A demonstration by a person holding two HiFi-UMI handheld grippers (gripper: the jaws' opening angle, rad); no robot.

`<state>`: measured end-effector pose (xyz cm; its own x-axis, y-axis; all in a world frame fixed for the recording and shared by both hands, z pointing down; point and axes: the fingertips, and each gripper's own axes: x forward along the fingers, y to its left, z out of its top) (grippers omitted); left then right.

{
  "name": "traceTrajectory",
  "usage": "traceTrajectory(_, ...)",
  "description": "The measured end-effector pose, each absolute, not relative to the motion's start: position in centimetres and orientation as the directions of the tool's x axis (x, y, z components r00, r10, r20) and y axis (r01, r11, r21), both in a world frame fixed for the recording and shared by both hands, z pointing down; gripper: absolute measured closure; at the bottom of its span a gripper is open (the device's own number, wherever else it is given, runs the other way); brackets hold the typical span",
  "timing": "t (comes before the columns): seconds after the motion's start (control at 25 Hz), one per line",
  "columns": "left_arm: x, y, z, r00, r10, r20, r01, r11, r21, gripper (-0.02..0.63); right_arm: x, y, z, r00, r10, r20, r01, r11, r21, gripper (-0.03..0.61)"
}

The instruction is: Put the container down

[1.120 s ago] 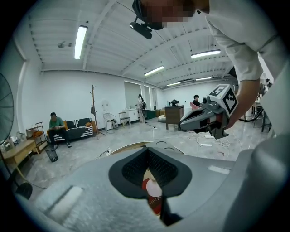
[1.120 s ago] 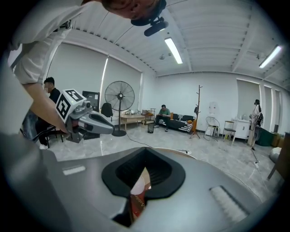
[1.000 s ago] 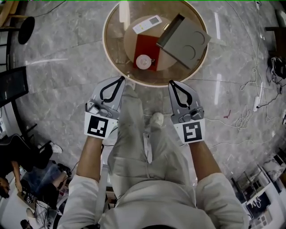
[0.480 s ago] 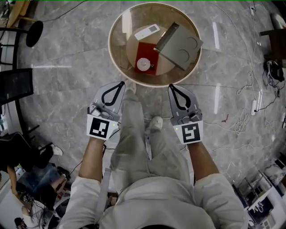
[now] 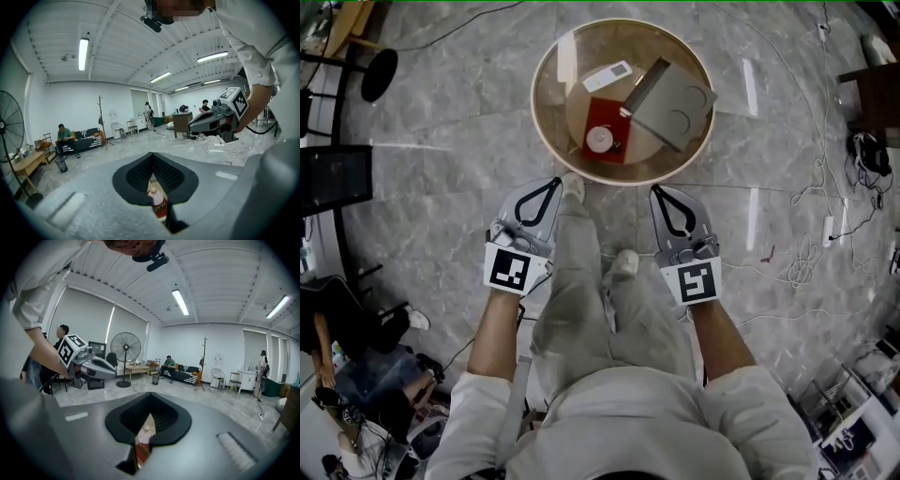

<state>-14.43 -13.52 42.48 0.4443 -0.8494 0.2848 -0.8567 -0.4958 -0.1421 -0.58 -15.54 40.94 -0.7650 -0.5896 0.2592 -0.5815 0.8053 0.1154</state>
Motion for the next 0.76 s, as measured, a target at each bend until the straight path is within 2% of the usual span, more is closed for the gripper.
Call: traceTrajectory(0.76, -14.43, -12.70, 42.10, 0.452, -0.841, 0.297, -0.847, -0.509, -0.152, 0.609, -1.24, -15.09, 39.92, -0.772, -0.591, 0.234, -0.582, 0.805, 0.113, 0.575)
